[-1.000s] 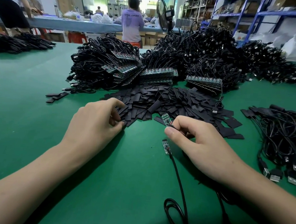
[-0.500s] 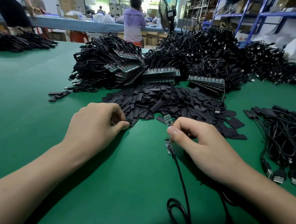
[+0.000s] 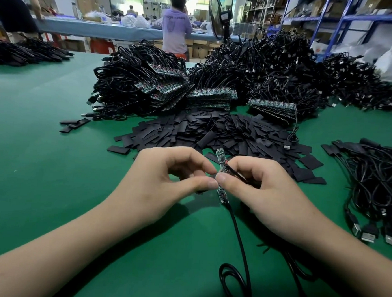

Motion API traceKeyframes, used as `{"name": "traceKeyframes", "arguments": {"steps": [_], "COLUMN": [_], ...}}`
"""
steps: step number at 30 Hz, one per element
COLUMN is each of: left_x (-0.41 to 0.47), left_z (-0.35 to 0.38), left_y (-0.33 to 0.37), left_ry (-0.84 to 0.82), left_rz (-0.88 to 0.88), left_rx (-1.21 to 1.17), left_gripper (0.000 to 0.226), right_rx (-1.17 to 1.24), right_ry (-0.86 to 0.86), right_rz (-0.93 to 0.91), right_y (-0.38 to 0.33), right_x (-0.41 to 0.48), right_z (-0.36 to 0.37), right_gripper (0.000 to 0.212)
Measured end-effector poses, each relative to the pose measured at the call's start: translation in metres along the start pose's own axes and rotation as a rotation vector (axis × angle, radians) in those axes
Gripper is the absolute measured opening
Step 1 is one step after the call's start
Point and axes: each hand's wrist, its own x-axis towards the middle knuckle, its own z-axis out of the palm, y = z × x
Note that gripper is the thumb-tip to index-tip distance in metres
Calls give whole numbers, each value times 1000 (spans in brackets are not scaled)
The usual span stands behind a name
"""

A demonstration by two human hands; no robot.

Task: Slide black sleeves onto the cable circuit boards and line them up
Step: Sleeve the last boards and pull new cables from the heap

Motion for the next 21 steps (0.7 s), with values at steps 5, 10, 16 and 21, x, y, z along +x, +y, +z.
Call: {"name": "traceKeyframes", "arguments": {"steps": [5, 10, 16, 21], "left_x": [-3, -1, 3, 4], "left_z": [-2, -5, -15, -15], "left_y": [4, 1, -5, -6], "left_ry": [59, 138, 158, 139], "left_rz": [287, 253, 138, 146], "left_rx": [401, 381, 287, 264], "left_gripper": [23, 18, 18, 14], "right_rx": [-14, -30, -52, -113], "right_ry": [9, 32, -90, -165], "right_rz": [-14, -14, 3, 18], "right_y": [1, -4, -7, -5], "right_x": [1, 1, 3, 0], "right_z": [0, -4, -12, -14], "right_gripper": [32, 47, 37, 41]}}
